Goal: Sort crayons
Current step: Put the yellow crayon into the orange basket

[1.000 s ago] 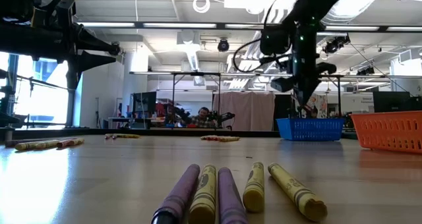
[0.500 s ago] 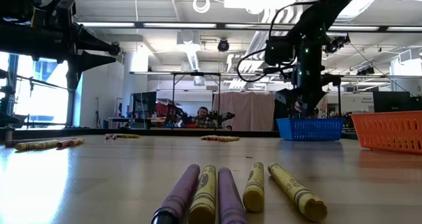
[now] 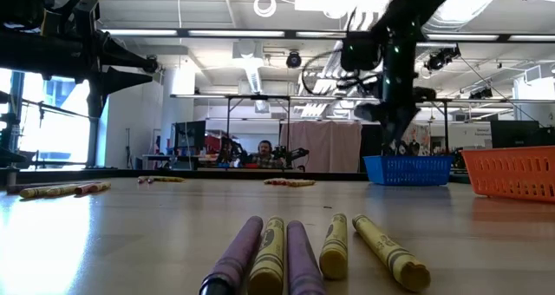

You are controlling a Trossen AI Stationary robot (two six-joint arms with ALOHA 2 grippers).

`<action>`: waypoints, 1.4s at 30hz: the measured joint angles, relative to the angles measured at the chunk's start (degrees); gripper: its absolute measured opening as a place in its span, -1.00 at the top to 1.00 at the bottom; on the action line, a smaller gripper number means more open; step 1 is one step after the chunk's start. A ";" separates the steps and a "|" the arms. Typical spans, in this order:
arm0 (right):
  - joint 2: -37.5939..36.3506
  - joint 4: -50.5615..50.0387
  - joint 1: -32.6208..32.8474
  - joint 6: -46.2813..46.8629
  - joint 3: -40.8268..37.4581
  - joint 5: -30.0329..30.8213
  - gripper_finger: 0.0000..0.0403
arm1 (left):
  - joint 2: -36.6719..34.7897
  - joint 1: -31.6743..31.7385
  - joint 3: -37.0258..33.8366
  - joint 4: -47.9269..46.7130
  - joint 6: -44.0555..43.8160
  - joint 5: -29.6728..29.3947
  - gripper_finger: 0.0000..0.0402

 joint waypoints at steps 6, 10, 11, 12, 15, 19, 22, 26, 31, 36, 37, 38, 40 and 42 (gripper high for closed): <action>-0.09 4.37 7.15 -7.42 7.83 -6.88 0.59 | 0.00 0.00 0.00 0.00 0.00 0.00 0.47; -0.02 11.28 12.93 -20.07 8.18 -13.49 0.59 | 0.00 -0.01 0.00 0.00 0.00 0.00 0.47; 0.23 12.82 14.50 -24.56 8.18 -14.70 0.59 | 0.00 -0.02 0.00 0.00 0.00 0.00 0.47; 0.48 14.27 15.78 -28.84 8.18 -15.61 0.59 | 0.00 -0.02 0.00 0.00 0.00 0.00 0.47; 1.99 18.54 18.94 -41.11 8.18 -16.57 0.59 | 0.02 0.00 0.00 0.00 0.00 0.00 0.47; 5.30 24.18 20.46 -50.48 8.18 -16.40 0.59 | 0.02 -0.01 0.00 0.00 0.00 0.00 0.47; 8.69 26.29 20.02 -52.77 8.16 -16.18 0.59 | 0.00 0.00 0.00 0.00 0.00 0.00 0.47; 12.55 26.71 17.92 -54.31 8.16 -15.70 0.59 | 0.02 -0.01 0.00 0.00 0.00 0.00 0.47; 15.12 25.01 14.96 -54.08 8.14 -16.30 0.59 | 0.02 -0.02 0.00 0.00 0.00 0.00 0.47; 15.47 25.02 12.91 -53.92 8.14 -16.64 0.59 | 0.02 0.00 0.00 0.00 0.00 0.00 0.47; 15.47 25.01 12.57 -53.92 8.14 -16.64 0.59 | 0.02 -0.01 0.00 0.00 0.00 0.00 0.47; 15.47 25.04 12.35 -53.92 8.14 -16.65 0.59 | 0.02 0.00 0.00 0.00 0.00 0.00 0.47; 15.50 25.13 11.95 -53.85 8.14 -16.78 0.59 | 0.02 0.00 0.00 0.00 0.00 0.00 0.47; 16.34 26.04 11.79 -53.36 8.14 -17.63 0.59 | 0.02 -0.01 0.00 0.00 0.00 0.00 0.47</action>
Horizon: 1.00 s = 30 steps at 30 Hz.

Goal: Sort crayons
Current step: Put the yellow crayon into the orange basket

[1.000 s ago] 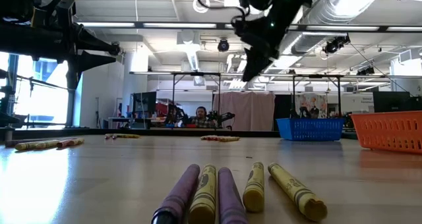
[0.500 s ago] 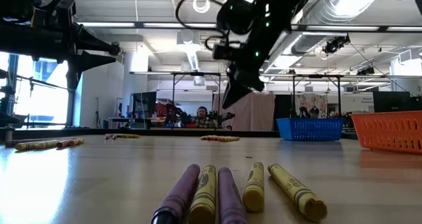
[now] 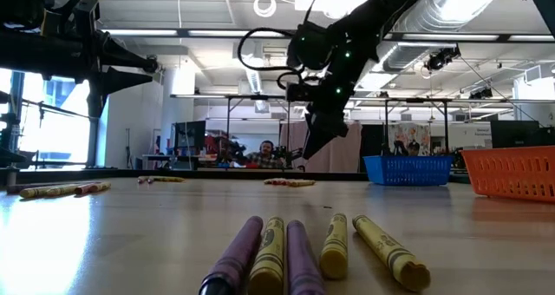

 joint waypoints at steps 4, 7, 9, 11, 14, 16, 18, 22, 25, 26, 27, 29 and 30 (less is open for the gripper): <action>2.08 0.93 -0.04 -0.52 0.00 -1.49 0.59 | 0.00 0.00 0.00 0.00 0.00 0.01 0.47; 3.25 0.75 -0.01 -0.96 0.00 -1.55 0.59 | 0.00 0.00 0.00 0.00 0.00 0.00 0.47; 3.36 0.77 -0.04 -0.97 0.00 -1.56 0.59 | -0.02 0.01 0.00 0.00 0.00 0.00 0.47; 3.33 0.91 -0.04 -0.97 0.00 -1.62 0.59 | 0.00 0.01 0.00 0.00 0.00 -0.02 0.47; 3.33 0.85 -0.05 -0.99 0.00 -3.22 0.59 | 0.00 0.01 0.00 0.00 0.00 -0.01 0.47; 3.44 0.87 -0.16 -1.07 0.00 -4.94 0.59 | 0.00 0.01 0.00 0.00 0.00 -0.02 0.47; 3.59 0.84 -0.20 -1.22 0.00 -6.08 0.59 | 0.00 -0.01 0.00 0.00 0.00 0.00 0.47; 3.60 0.98 -0.28 -2.04 0.00 -6.63 0.59 | 0.00 -0.01 0.00 0.00 0.00 -0.01 0.47; 3.60 0.98 -0.31 -4.19 0.00 -6.97 0.59 | 0.00 0.00 0.00 0.00 0.00 -0.01 0.47; 3.60 0.98 -0.32 -5.52 0.00 -7.62 0.59 | 0.00 -0.01 0.00 0.00 0.00 0.00 0.47; 3.60 0.98 -0.32 -6.79 0.00 -8.26 0.59 | -0.01 0.00 0.00 0.00 0.00 -0.02 0.47; 3.60 0.98 -0.32 -8.55 0.00 -9.32 0.59 | 0.00 0.01 0.00 0.00 0.00 0.00 0.47; 3.60 0.98 -0.32 -9.55 0.00 -9.28 0.59 | 0.00 0.01 0.00 0.00 0.00 -0.02 0.47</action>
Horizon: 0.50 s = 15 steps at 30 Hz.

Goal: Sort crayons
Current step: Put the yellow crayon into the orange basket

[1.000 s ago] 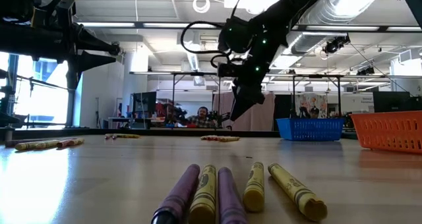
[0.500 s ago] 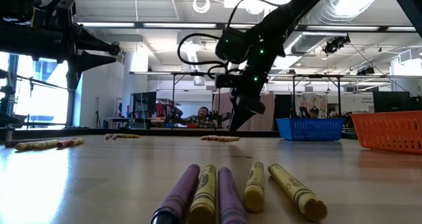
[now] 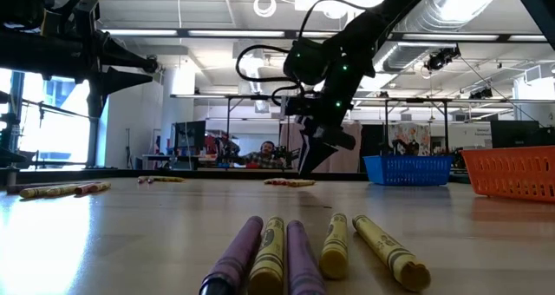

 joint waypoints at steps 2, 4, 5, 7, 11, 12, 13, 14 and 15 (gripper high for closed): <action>0.00 0.02 0.00 -2.42 0.00 0.11 0.59 | 0.00 -0.02 0.00 0.00 0.00 0.01 0.47; 0.00 0.02 0.00 -4.90 0.00 0.13 0.59 | 0.00 -0.01 0.00 0.00 0.00 0.02 0.47; 0.00 0.02 0.00 -5.93 0.00 0.13 0.59 | -0.02 0.00 0.00 0.00 0.00 0.02 0.47; 0.00 0.02 0.00 -7.44 0.00 0.15 0.59 | -0.01 -0.01 0.00 0.00 0.00 0.00 0.47; 0.00 0.02 0.00 -10.27 0.00 0.17 0.59 | 0.00 0.00 0.00 0.00 0.00 0.00 0.47; 0.09 0.07 0.00 -10.61 0.00 0.15 0.59 | 0.00 -0.02 0.00 0.00 0.00 0.01 0.47; 0.35 0.41 0.00 -10.89 0.00 0.17 0.59 | 0.00 -0.02 0.00 0.00 0.00 0.02 0.47; 0.63 0.47 -0.09 -10.91 0.00 0.17 0.59 | 0.00 -0.01 0.00 0.00 0.00 0.02 0.47; 1.10 0.45 -0.11 -10.94 0.00 0.17 0.59 | 0.00 -0.01 0.00 0.00 0.00 0.01 0.47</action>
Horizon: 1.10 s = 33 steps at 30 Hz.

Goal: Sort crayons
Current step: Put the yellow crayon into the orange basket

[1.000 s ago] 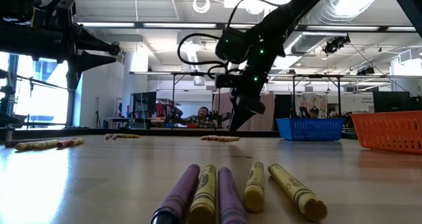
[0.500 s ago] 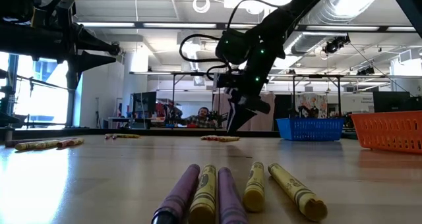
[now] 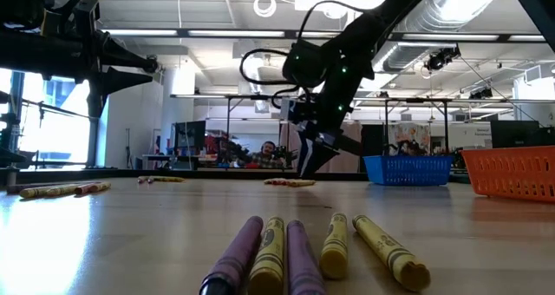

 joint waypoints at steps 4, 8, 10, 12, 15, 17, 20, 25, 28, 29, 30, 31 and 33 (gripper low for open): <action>2.03 1.74 0.00 -0.04 0.07 0.02 0.59 | 0.00 -0.01 0.00 0.00 0.00 0.01 0.47; 2.60 2.48 -0.08 -0.20 0.17 0.02 0.59 | 0.00 -0.01 0.00 0.00 0.00 0.01 0.47; 2.62 2.52 -0.26 -0.49 0.17 -0.19 0.59 | -0.01 -0.01 0.00 -0.01 0.00 0.01 0.47; 2.64 2.54 -0.57 -0.53 0.17 -0.55 0.59 | 0.00 -0.01 0.00 -0.02 0.00 0.01 0.47; 2.68 2.27 -1.40 -0.52 0.17 -3.44 0.59 | 0.00 -0.01 0.00 0.00 0.00 0.01 0.47; 2.71 1.53 -2.05 0.51 0.19 -5.09 0.59 | 0.00 0.01 0.00 0.00 0.00 0.01 0.47; 2.91 -0.96 -3.19 2.10 1.33 -6.58 0.59 | 0.00 0.01 0.00 -0.01 0.00 0.01 0.47; 3.16 -4.15 -4.41 2.19 3.29 -7.80 0.59 | 0.00 0.01 0.00 -0.01 0.00 0.01 0.47; 3.17 -6.46 -5.05 2.19 3.97 -7.88 0.59 | 0.00 0.01 0.00 0.00 0.00 0.01 0.47; 3.17 -7.40 -5.21 2.41 4.10 -7.88 0.59 | 0.00 0.00 0.00 0.00 0.00 0.01 0.47; 3.14 -8.46 -5.38 2.79 4.14 -7.94 0.59 | 0.00 0.00 0.00 0.00 0.00 0.01 0.47; 3.14 -9.24 -5.51 3.37 4.20 -8.16 0.59 | 0.00 0.01 0.00 0.00 0.00 0.01 0.47; 3.18 -10.79 -5.55 3.75 4.28 -8.95 0.59 | 0.00 -0.01 0.00 0.00 0.00 0.01 0.47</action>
